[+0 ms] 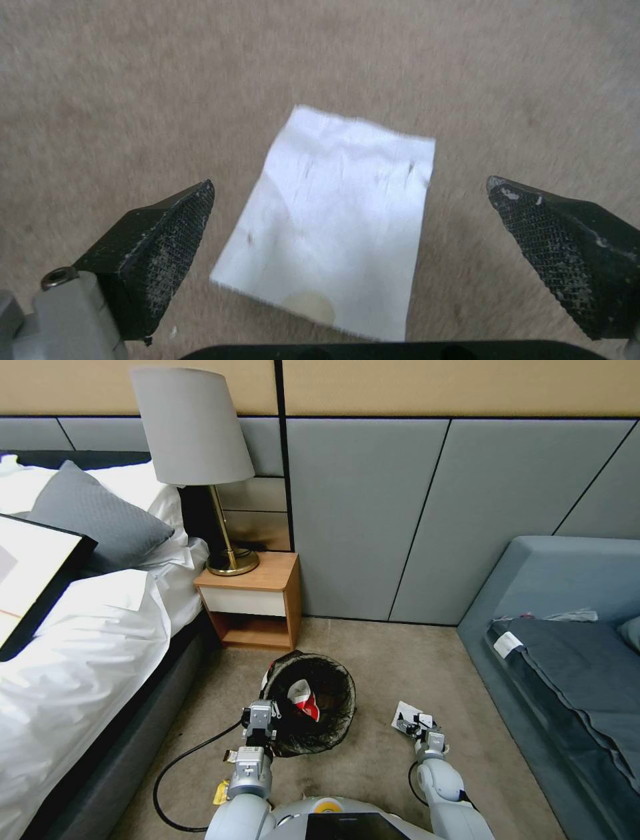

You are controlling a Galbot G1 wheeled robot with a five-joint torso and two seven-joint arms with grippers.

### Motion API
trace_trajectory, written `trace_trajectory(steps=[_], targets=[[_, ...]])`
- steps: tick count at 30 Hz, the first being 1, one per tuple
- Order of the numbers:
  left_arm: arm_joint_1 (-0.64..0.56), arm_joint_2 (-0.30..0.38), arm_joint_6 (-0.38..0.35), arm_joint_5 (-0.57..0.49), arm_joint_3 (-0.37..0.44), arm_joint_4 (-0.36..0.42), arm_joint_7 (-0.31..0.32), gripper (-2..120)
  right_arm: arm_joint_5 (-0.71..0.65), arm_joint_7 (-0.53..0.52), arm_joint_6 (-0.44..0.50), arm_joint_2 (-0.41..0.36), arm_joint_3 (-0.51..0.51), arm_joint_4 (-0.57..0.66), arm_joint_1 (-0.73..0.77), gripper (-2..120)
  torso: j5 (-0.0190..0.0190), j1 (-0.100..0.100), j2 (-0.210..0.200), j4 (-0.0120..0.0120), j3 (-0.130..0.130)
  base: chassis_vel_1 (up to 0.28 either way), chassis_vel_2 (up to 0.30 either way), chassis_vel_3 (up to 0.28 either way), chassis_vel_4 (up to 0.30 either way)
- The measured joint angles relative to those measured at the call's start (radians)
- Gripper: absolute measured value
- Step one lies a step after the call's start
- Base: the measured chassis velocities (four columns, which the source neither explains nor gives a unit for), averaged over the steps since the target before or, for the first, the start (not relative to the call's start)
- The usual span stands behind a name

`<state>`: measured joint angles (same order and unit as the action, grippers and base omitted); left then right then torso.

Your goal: Pick up the trash bin, then pick up the garbage from the floor and place it into the trash bin.

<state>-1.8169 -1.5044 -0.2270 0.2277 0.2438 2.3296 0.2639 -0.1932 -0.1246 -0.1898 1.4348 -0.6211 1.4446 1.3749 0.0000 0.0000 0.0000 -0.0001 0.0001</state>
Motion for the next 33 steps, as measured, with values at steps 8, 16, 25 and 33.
trace_trajectory(steps=[8,16,25,33], targets=[[0.001,0.000,0.000,0.001,-0.001,0.000,0.000,1,0.004,0.020,0.019,0.006,-0.001,-0.049,-0.013,100,0.0000,0.000,0.000,0.0000,0.000,0.000,0.000,0.000,0.000],[0.002,-0.003,0.000,0.002,-0.007,-0.003,0.000,1,0.014,0.022,0.022,0.019,-0.003,-0.079,-0.031,100,0.0000,0.000,0.000,0.0001,0.000,0.000,0.000,0.000,0.000],[-0.002,-0.001,0.000,0.004,-0.005,-0.004,0.001,1,0.026,0.034,0.038,0.018,-0.005,-0.127,-0.051,84,0.0000,0.000,0.000,0.0001,0.000,0.000,0.000,0.000,0.000],[-0.008,0.002,0.001,0.006,-0.005,-0.001,0.002,1,0.027,0.043,0.063,0.013,-0.008,-0.170,-0.060,58,-0.0001,0.000,0.000,0.0000,0.000,0.000,0.000,0.000,0.000]])
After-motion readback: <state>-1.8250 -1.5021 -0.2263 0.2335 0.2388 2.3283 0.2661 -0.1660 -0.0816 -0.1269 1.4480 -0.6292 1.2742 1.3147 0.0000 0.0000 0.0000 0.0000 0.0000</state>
